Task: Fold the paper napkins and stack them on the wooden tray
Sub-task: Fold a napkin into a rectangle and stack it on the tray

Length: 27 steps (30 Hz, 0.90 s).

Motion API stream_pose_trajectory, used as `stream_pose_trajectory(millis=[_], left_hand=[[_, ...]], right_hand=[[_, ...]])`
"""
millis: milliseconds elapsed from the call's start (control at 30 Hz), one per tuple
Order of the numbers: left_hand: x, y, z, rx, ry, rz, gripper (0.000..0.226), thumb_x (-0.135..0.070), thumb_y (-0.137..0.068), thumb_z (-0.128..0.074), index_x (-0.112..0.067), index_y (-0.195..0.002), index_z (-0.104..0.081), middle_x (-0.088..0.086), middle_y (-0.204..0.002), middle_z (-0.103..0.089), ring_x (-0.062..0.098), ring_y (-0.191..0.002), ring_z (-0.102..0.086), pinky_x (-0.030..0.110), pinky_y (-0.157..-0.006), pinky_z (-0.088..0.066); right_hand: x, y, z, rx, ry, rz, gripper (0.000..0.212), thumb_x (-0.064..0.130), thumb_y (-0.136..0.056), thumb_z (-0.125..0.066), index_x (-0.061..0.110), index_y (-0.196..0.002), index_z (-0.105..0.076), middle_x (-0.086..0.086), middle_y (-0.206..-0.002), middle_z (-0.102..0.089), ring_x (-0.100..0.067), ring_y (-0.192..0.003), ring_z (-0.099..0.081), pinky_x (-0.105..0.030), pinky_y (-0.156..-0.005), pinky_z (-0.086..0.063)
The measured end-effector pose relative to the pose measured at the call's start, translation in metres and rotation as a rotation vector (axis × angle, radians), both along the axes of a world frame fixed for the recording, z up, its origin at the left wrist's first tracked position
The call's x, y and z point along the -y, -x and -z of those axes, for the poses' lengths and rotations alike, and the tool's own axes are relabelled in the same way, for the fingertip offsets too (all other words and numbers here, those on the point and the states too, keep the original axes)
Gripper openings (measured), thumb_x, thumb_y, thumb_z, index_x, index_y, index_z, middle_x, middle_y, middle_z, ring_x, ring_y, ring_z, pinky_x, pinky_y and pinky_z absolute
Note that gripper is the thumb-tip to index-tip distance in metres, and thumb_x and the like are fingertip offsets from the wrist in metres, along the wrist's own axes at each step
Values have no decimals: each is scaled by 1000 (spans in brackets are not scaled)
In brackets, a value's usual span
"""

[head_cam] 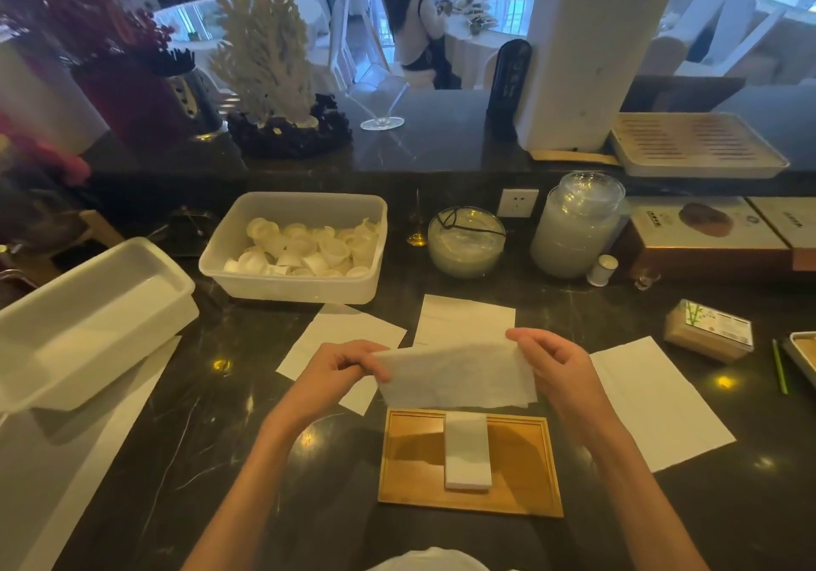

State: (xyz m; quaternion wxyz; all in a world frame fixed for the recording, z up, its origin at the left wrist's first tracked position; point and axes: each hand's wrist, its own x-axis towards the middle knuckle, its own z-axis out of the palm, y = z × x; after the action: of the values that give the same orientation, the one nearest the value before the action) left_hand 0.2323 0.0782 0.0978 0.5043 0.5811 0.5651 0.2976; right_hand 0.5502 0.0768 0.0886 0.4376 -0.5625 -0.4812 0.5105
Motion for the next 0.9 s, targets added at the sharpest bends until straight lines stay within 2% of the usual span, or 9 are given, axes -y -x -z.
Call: stream_pose_trajectory(millis=[133,200,233,300,400,500,567,667,900], left_hand=[[-3,-7,0,-410,-134,-34,37,5,-95,-53,-22,-78,-72,-17,-119,-64,8,-124,-56,15,-99,-45],[-4,-20,-10,-298,-173,84,21,-27,-95,-64,-45,-105,-64,-28,-141,-50,-6,-130,-43,20,-107,-39],[-5,-28,-15,-232,-133,191,32,-44,-92,-66,-59,-117,-54,-41,-144,-39,-17,-128,-37,13,-105,-35],[-7,-42,-21,-119,-51,330,48,-59,-86,-66,-78,-121,-40,-60,-130,-36,-33,-117,-38,-2,-90,-40],[-9,-57,-21,36,-81,265,25,-44,-92,-68,-64,-107,-64,-37,-107,-67,-8,-106,-64,12,-84,-57],[-4,-59,-16,190,-101,46,11,-42,-93,-69,-52,-97,-73,-21,-99,-74,5,-96,-72,10,-71,-56],[2,-59,-14,271,-65,-111,14,-54,-86,-71,-45,-96,-73,-15,-98,-77,7,-93,-75,11,-65,-57],[10,-58,-8,325,8,-279,27,-56,-80,-72,-35,-97,-74,-11,-97,-79,10,-90,-77,18,-62,-60],[18,-53,2,335,57,-380,19,-36,-91,-71,-31,-109,-70,-13,-99,-79,12,-91,-77,31,-74,-65]], right_hand=[[-14,13,-27,200,-161,-181,24,21,-92,-73,45,-95,-73,23,-97,-70,2,-100,-64,-9,-69,-56],[-25,23,-50,310,-178,-373,23,21,-93,-72,41,-104,-72,21,-102,-68,4,-100,-62,-8,-71,-55],[-31,29,-60,359,-181,-481,24,20,-94,-71,39,-109,-72,20,-102,-68,3,-98,-63,-10,-74,-55],[-43,41,-78,434,-191,-664,28,16,-95,-69,33,-117,-72,17,-101,-69,-2,-96,-66,-16,-81,-58],[-54,52,-92,508,-237,-762,30,20,-98,-65,37,-123,-69,29,-102,-65,1,-101,-64,-14,-86,-56],[-57,47,-85,304,-215,-400,25,35,-102,-54,32,-122,-68,19,-103,-72,-6,-98,-70,-15,-78,-58],[-48,45,-72,91,-14,-172,47,55,-98,-43,23,-120,-69,4,-103,-75,-16,-97,-71,-20,-76,-57],[-18,53,-42,-20,257,-178,62,72,-80,-44,24,-106,-73,0,-99,-79,-18,-93,-75,-28,-76,-62],[13,78,-10,-31,147,-48,18,34,-89,-75,28,-105,-73,12,-99,-77,3,-88,-73,-12,-62,-57]])
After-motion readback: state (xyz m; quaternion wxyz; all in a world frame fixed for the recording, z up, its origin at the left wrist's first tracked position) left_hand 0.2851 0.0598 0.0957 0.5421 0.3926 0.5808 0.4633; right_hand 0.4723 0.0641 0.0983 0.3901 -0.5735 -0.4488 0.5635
